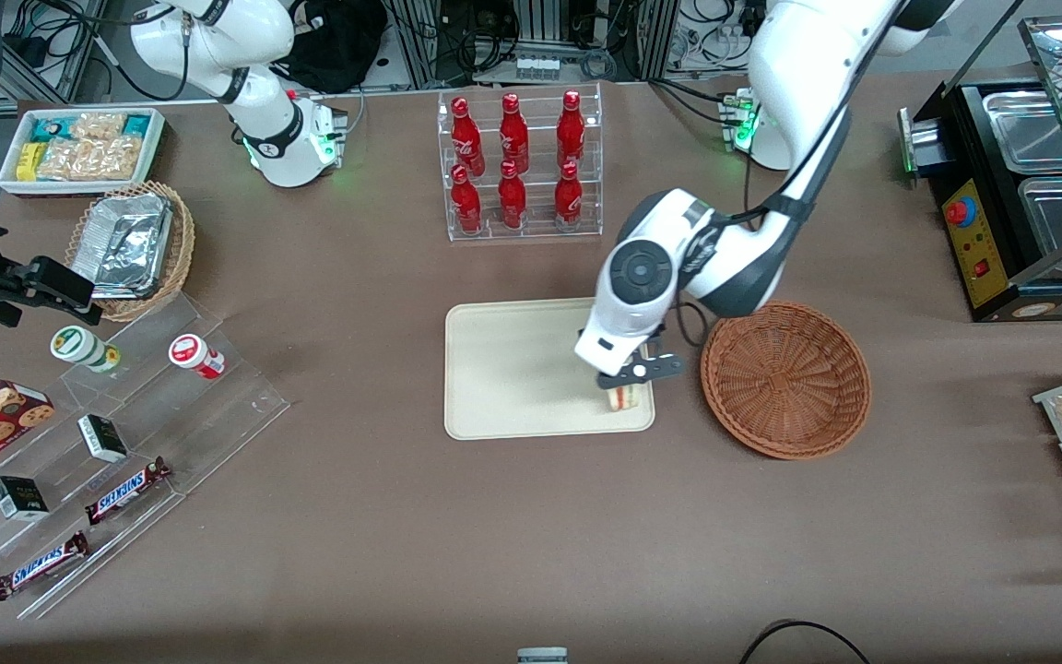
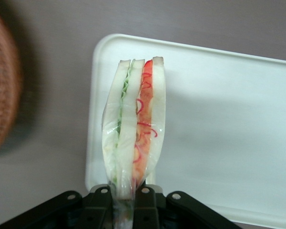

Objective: Place sandwich from basket to tray
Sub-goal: 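Carry the held sandwich over the cream tray and lower it, then set the sandwich upright on the tray and open the left gripper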

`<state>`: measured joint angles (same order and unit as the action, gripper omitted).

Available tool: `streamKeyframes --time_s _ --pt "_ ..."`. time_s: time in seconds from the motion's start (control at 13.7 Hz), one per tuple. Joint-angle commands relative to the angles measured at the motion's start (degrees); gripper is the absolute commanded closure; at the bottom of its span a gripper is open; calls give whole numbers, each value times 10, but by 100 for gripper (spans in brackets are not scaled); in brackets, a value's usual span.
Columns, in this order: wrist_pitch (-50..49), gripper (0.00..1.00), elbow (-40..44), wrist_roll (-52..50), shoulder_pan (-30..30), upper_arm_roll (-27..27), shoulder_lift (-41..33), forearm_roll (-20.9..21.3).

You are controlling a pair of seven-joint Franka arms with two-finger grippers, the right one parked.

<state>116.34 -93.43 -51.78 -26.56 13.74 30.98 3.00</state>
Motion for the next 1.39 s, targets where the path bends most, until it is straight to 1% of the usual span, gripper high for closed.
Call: streamKeyframes --time_s 0.0,0.22,0.51,0.8,0.95,1.32 --pt "-5 96 66 -44 -42 -6 55 -3" --pt "11 96 109 -81 -70 -6 94 -3" --pt "24 96 116 -109 -103 -10 115 5" --pt "40 96 116 -108 -104 -11 116 17" --pt "40 96 116 -109 -103 -12 115 33" --pt "41 95 116 -109 -103 -13 116 45"
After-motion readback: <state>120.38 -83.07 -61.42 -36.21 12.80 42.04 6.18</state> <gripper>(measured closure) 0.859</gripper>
